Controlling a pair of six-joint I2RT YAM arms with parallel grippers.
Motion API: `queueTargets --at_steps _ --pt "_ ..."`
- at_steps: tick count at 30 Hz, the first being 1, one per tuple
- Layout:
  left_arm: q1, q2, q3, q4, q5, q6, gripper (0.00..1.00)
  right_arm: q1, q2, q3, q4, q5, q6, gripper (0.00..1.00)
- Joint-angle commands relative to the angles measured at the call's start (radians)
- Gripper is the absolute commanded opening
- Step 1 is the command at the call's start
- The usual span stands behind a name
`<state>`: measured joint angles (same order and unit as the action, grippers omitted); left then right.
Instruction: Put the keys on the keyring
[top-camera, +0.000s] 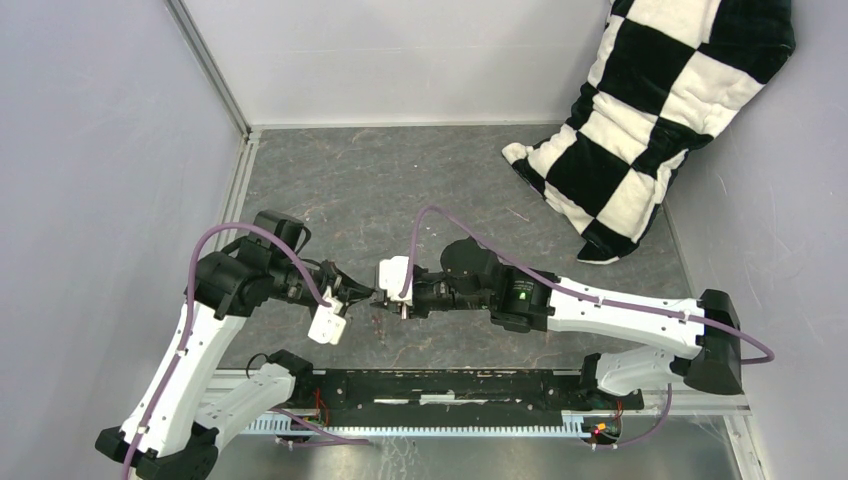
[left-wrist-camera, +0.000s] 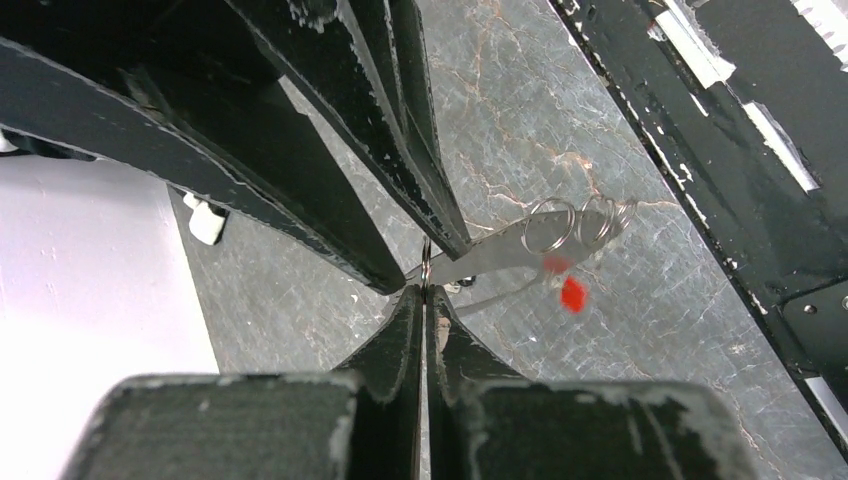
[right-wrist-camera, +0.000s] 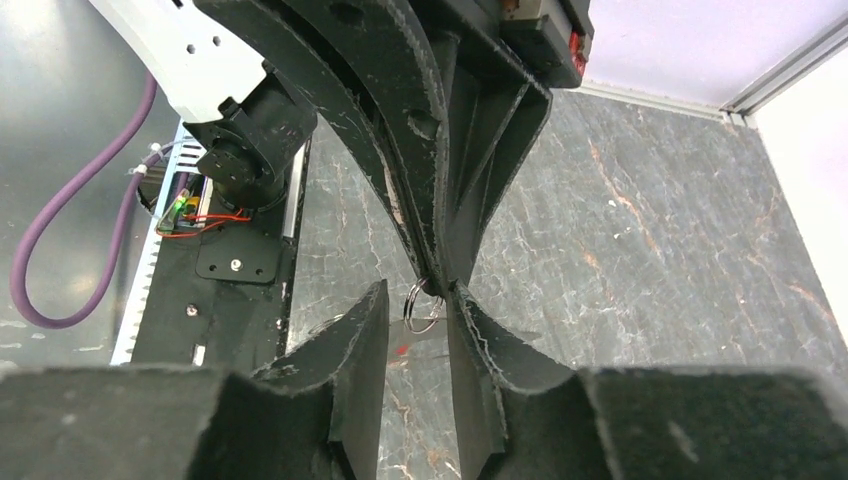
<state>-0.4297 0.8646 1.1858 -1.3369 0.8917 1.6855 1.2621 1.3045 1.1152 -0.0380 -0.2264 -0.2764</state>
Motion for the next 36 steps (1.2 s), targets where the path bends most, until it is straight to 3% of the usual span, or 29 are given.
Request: queueTargets --at_steps 1,7,11,12,14,15,20,26,33,36 --pt "-0.003 -0.002 0.046 0.016 0.031 -0.045 0.02 0.007 0.007 0.055 0.001 0.042 0.010 0.29" --pt "-0.003 -0.001 0.057 0.017 0.050 -0.075 0.02 0.008 -0.005 0.047 0.011 0.092 0.006 0.01" --pt "-0.003 0.008 0.076 0.024 0.076 -0.125 0.02 0.008 -0.014 0.030 0.020 0.111 0.006 0.01" --pt "-0.003 0.006 0.078 0.050 0.083 -0.163 0.06 0.008 -0.023 0.016 0.030 0.122 0.006 0.01" --pt "-0.004 -0.006 0.075 0.101 0.092 -0.250 0.30 0.009 -0.052 -0.024 0.082 0.135 0.019 0.00" --pt "-0.003 -0.013 0.070 0.132 0.097 -0.294 0.36 0.007 -0.075 -0.053 0.120 0.135 0.026 0.00" --pt "-0.003 -0.037 0.047 0.208 0.115 -0.495 0.57 -0.020 -0.186 -0.211 0.330 0.059 0.098 0.00" --pt "-0.003 -0.055 0.008 0.236 0.138 -0.630 0.54 -0.112 -0.268 -0.377 0.634 -0.104 0.304 0.00" --pt "-0.003 -0.094 -0.079 0.414 0.206 -0.880 0.36 -0.133 -0.260 -0.478 0.922 -0.174 0.469 0.00" --pt "-0.003 -0.092 -0.106 0.452 0.253 -0.934 0.35 -0.132 -0.235 -0.479 0.984 -0.196 0.511 0.01"
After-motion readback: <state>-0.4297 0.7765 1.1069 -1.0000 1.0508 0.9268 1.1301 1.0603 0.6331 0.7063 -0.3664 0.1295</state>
